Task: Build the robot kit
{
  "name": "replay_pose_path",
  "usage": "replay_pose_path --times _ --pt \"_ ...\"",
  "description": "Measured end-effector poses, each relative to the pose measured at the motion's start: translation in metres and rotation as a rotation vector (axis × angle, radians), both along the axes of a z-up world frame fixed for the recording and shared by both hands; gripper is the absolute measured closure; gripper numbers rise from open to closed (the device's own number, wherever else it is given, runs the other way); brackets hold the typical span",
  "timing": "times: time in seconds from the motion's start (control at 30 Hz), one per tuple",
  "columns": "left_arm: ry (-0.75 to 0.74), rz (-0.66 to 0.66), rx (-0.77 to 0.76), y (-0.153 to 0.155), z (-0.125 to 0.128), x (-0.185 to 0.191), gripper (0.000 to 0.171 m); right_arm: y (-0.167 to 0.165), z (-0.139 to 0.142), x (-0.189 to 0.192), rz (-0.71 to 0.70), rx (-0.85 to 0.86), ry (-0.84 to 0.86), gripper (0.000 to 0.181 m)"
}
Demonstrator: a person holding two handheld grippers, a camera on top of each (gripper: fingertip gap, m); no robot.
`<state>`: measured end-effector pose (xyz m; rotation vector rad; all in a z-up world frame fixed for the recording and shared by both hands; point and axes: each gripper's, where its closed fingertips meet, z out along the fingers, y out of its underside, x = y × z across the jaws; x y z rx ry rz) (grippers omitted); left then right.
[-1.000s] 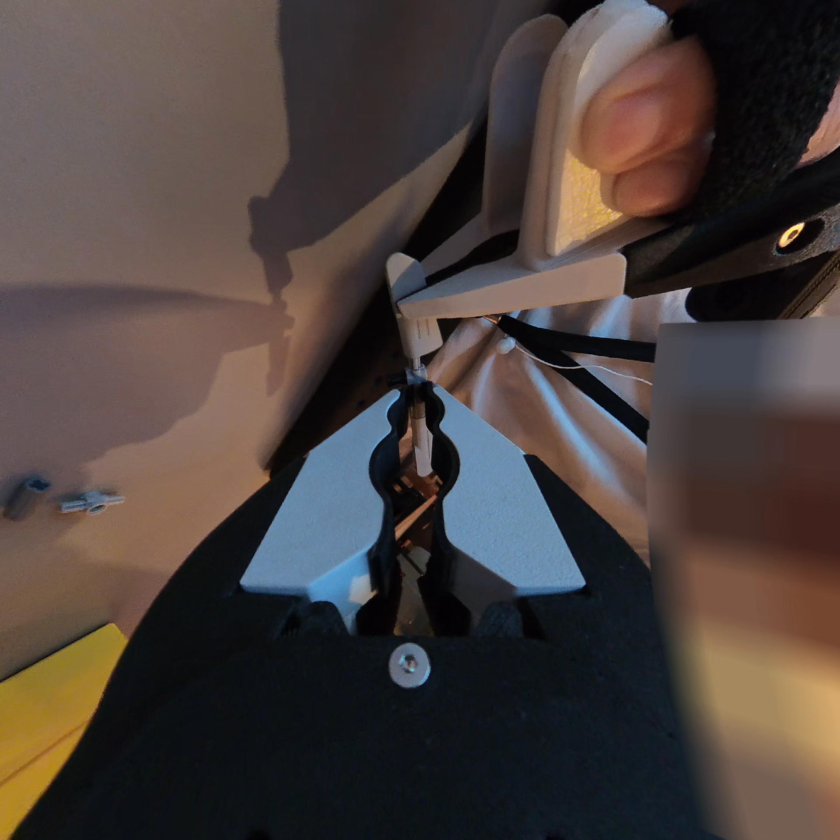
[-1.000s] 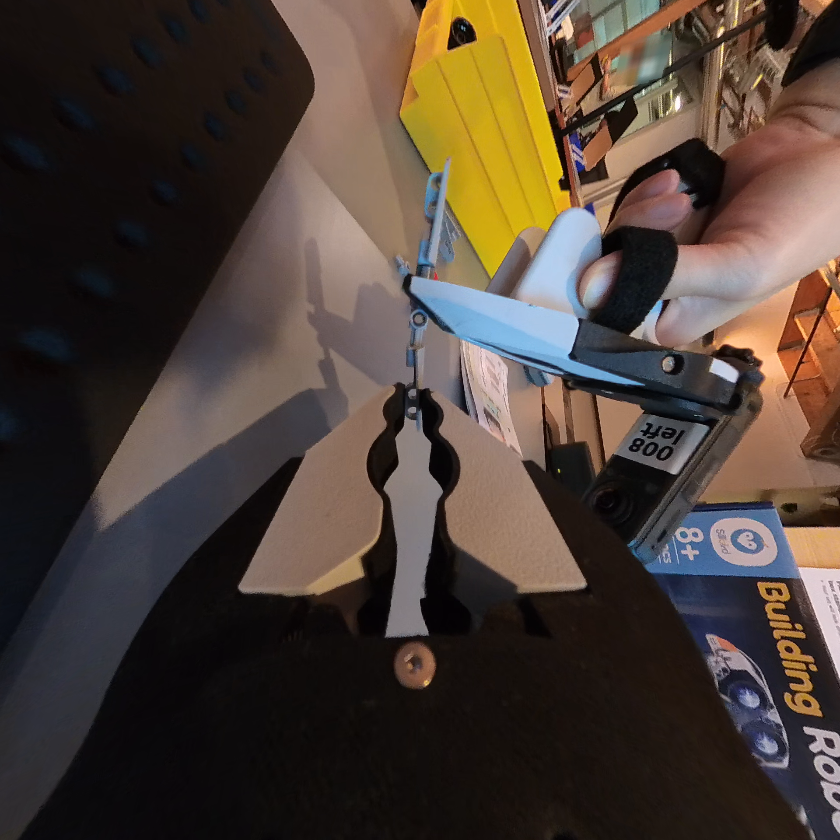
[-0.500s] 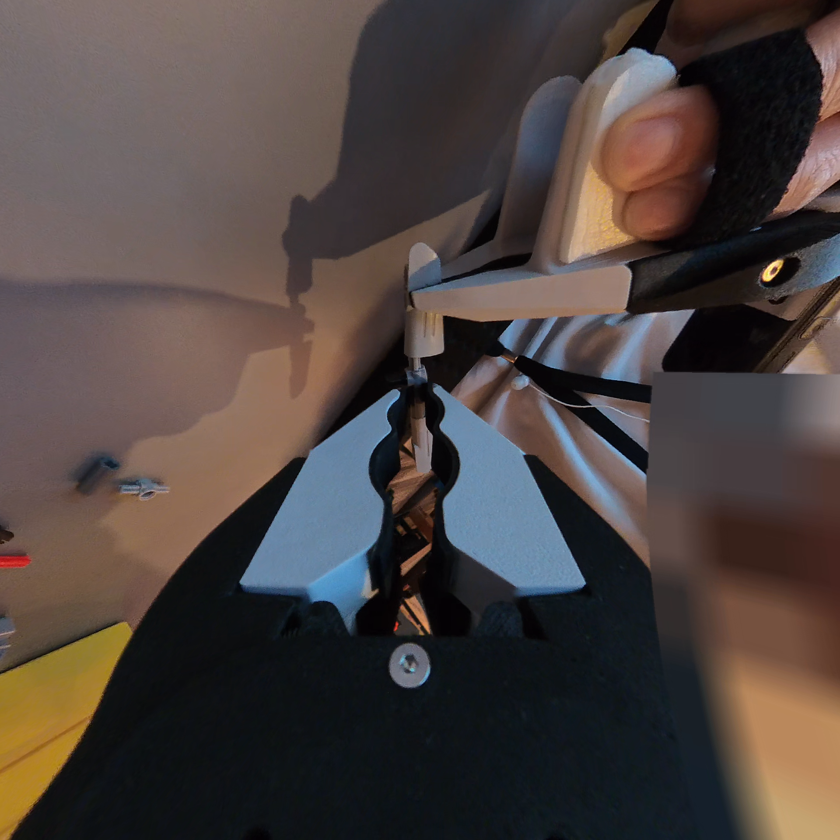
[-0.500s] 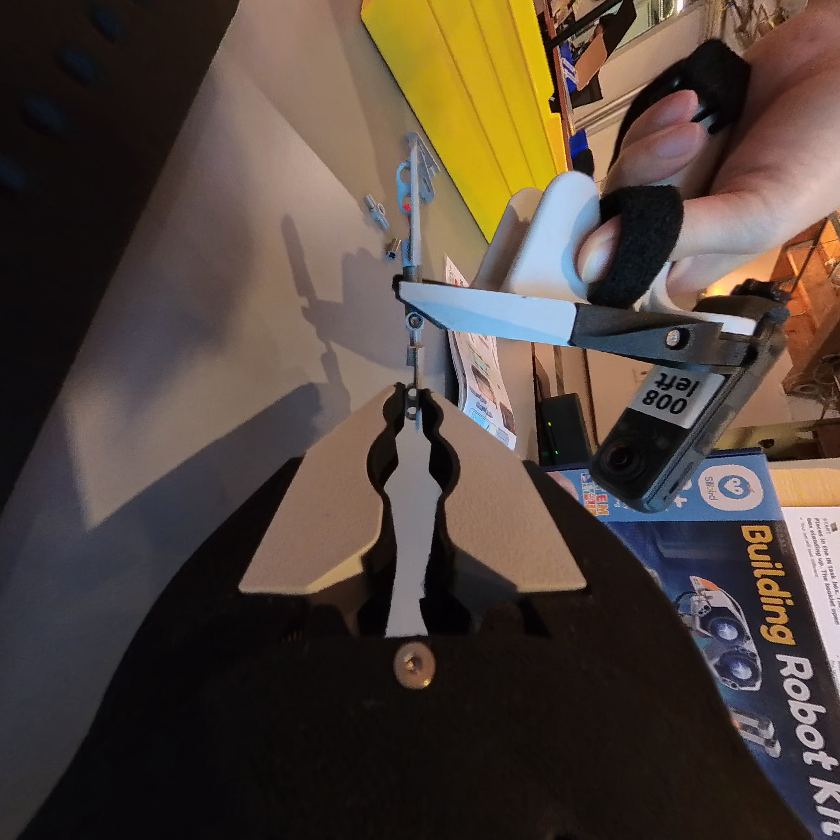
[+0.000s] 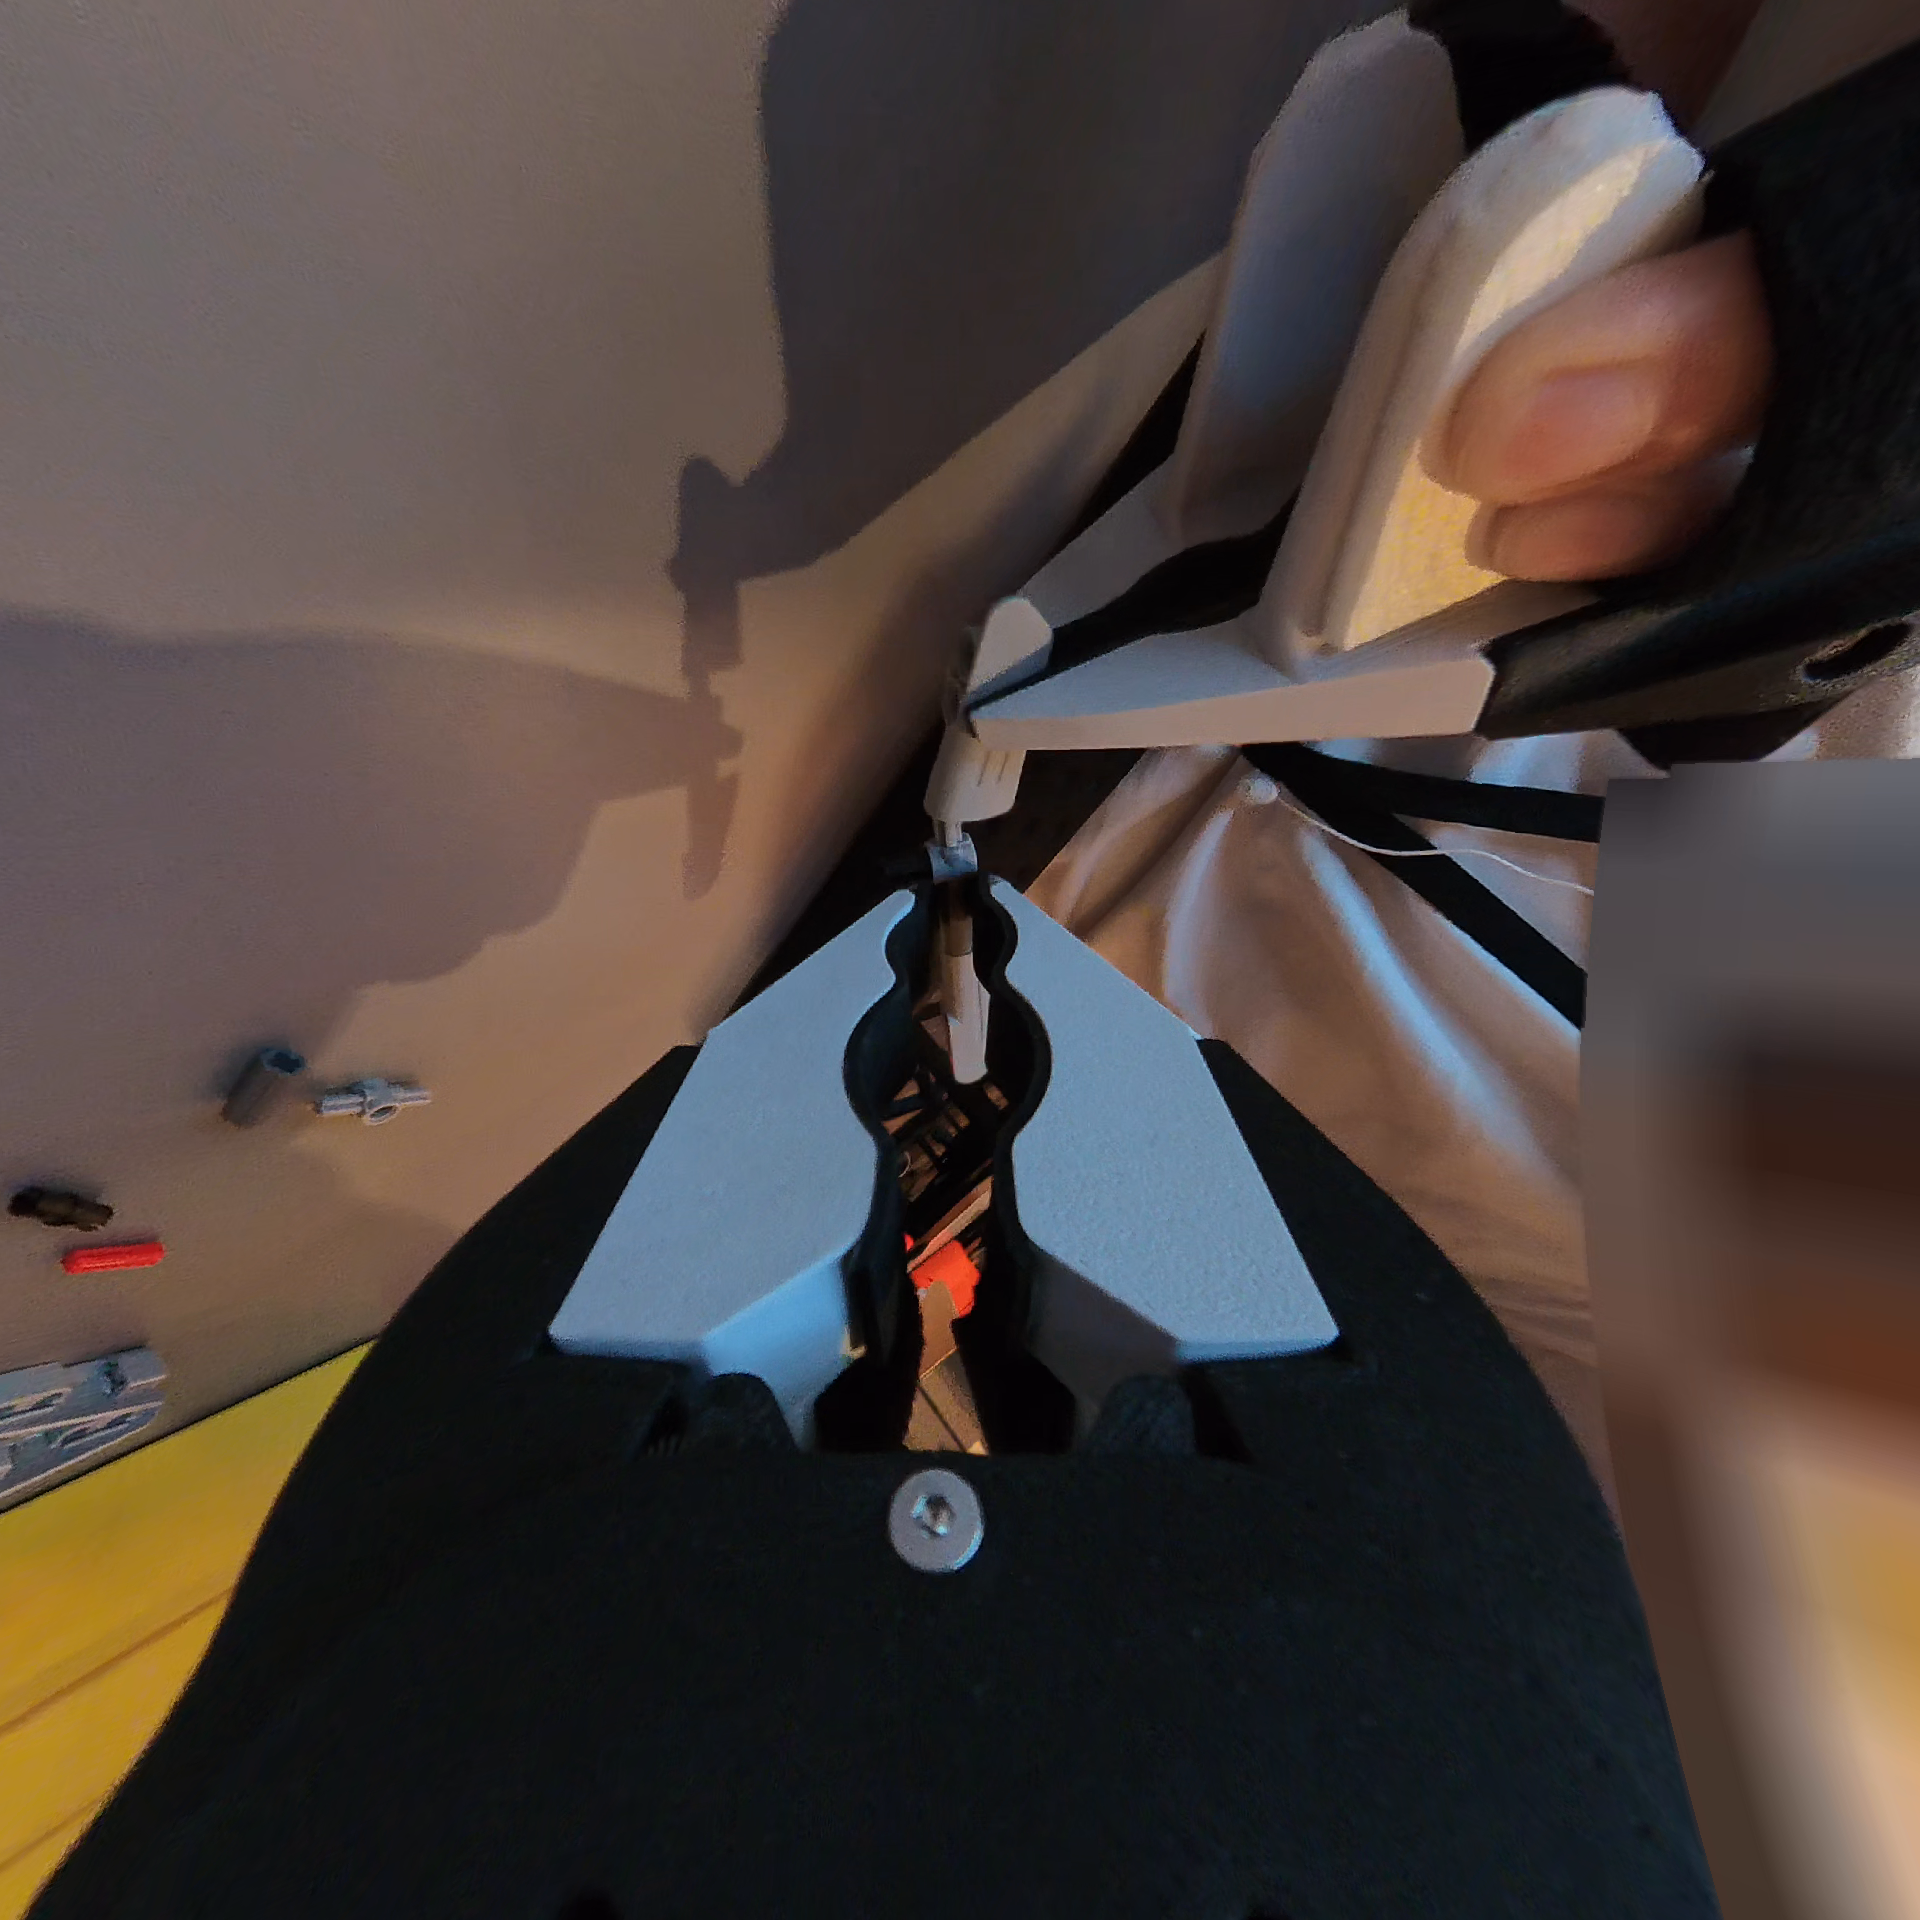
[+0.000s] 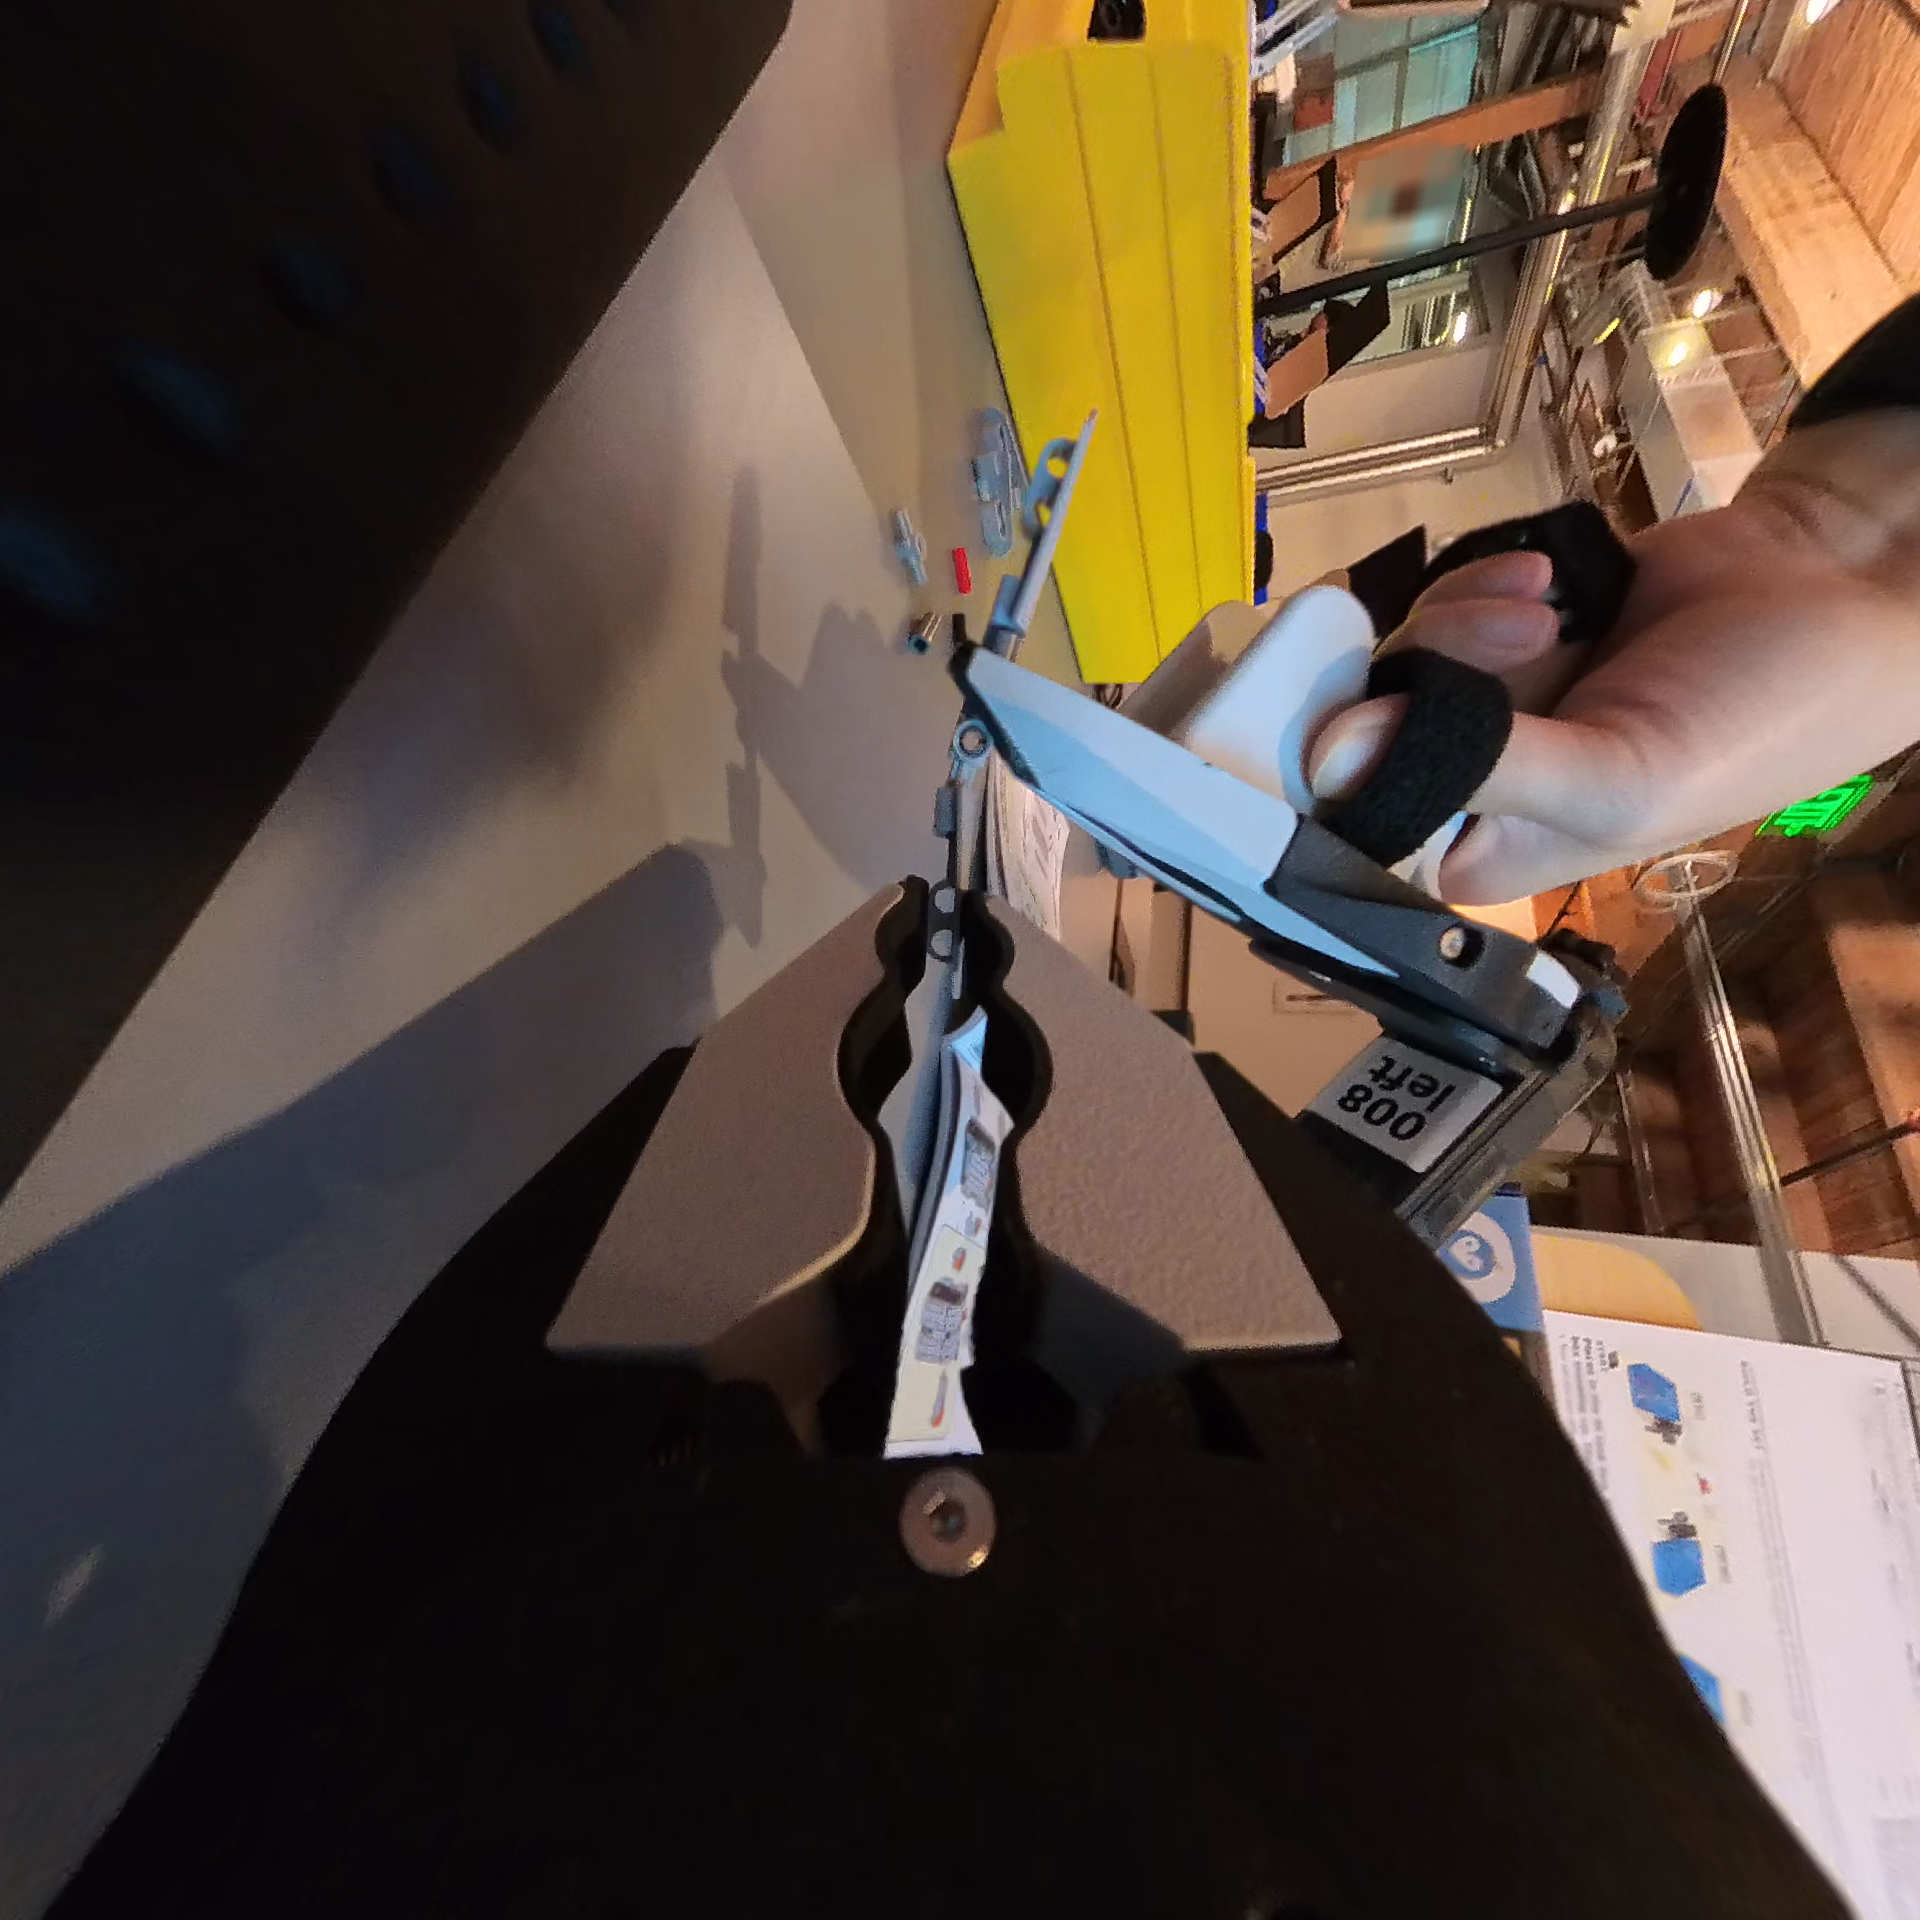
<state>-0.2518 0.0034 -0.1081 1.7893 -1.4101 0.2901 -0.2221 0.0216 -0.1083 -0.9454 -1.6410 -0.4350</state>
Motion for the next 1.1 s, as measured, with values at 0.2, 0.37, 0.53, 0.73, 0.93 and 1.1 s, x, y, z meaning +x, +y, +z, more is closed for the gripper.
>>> replay_pose_path --times 0.2,0.37,0.53,0.73,0.93,1.1 --pt "-0.011 -0.039 0.025 0.002 -0.002 0.000 0.168 0.001 0.000 0.001 -0.009 -0.029 0.029 0.176" --pt "-0.041 -0.072 0.022 0.004 0.002 0.000 0.168 -0.001 0.006 0.001 0.034 -0.092 0.117 0.176" --pt "-0.076 -0.113 0.023 0.004 0.005 0.001 0.168 0.000 0.010 0.003 0.068 -0.125 0.174 0.175" --pt "-0.115 -0.131 0.021 0.004 0.009 0.004 0.168 0.000 0.017 0.005 0.107 -0.161 0.247 0.175" --pt "-0.166 -0.148 0.035 0.006 0.013 0.007 0.167 0.001 0.020 0.008 0.129 -0.177 0.278 0.175" --pt "-0.165 -0.165 0.049 0.007 0.011 0.008 0.168 0.003 0.015 0.008 0.119 -0.134 0.227 0.175"
